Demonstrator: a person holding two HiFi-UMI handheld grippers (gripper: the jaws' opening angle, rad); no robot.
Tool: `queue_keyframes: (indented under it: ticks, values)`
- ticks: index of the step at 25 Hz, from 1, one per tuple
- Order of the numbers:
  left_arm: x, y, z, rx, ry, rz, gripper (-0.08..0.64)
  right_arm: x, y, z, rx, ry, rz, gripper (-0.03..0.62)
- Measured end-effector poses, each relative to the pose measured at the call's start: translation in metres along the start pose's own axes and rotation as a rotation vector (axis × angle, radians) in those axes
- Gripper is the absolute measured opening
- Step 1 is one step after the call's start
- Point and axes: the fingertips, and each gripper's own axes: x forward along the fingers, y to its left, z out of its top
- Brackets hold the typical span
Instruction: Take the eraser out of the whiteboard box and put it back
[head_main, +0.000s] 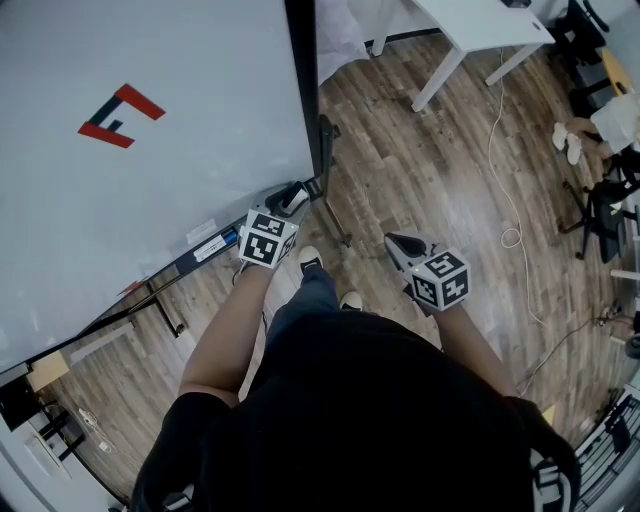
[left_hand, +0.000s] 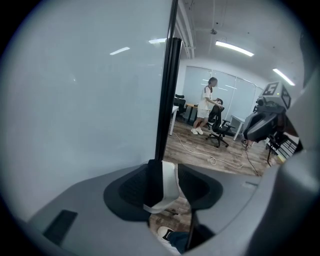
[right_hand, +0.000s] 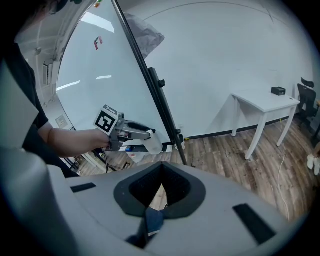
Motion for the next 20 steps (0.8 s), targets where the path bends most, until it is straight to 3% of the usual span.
queue_keyframes:
  ticks: [20]
  values:
    - [0.0045, -0.0011, -0.0059, -0.01, 0.025, -0.021, 0.16, 0.0011, -0.0021, -0.0037, 0.004, 0.003, 0.0, -0.005]
